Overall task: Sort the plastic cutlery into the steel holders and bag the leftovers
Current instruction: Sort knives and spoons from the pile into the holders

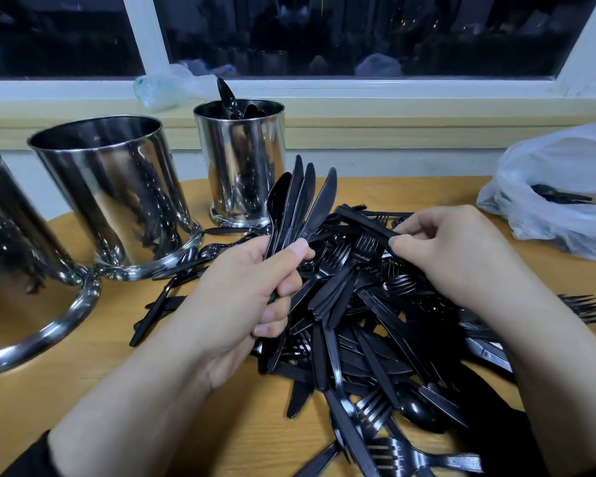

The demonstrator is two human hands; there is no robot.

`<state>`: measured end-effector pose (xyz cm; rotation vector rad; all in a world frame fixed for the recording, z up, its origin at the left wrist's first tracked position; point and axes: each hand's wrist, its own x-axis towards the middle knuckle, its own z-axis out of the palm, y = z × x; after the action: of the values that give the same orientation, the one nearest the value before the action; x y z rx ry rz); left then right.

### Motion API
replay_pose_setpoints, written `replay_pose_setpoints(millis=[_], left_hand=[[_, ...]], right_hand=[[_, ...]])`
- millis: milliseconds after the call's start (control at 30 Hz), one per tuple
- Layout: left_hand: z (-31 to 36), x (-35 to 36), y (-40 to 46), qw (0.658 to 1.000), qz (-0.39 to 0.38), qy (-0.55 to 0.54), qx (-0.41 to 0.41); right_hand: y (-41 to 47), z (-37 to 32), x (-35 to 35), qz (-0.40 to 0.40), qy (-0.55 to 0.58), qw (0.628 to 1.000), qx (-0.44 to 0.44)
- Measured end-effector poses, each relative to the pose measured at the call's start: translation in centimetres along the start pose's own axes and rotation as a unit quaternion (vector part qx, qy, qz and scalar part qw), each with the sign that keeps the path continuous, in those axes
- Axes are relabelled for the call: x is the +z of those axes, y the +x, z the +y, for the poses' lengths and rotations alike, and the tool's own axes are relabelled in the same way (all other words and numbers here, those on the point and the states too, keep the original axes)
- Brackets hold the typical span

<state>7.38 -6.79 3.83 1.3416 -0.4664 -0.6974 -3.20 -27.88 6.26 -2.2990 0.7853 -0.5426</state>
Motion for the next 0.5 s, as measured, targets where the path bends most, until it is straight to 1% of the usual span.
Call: replay_pose_setpoints(millis=[167, 333, 433, 500], left_hand=[[0.0, -0.1, 0.0, 1.000, 0.004, -0.004, 0.005], [0.1, 0.0, 0.0, 1.000, 0.014, 0.005, 0.010], [0.3, 0.1, -0.2, 0.999, 0.019, 0.028, 0.030], [0.5, 0.2, -0.2, 0.996, 0.033, 0.063, 0.062]], right_hand=[[-0.3, -0.6, -0.3, 0.007, 0.041, 0.999, -0.005], [-0.6, -0.9, -0.5, -0.019, 0.071, 0.997, 0.005], [-0.8, -1.0, -0.5, -0.030, 0.082, 0.996, -0.009], [-0.8, -1.2, -0.6, -0.044, 0.081, 0.995, -0.029]])
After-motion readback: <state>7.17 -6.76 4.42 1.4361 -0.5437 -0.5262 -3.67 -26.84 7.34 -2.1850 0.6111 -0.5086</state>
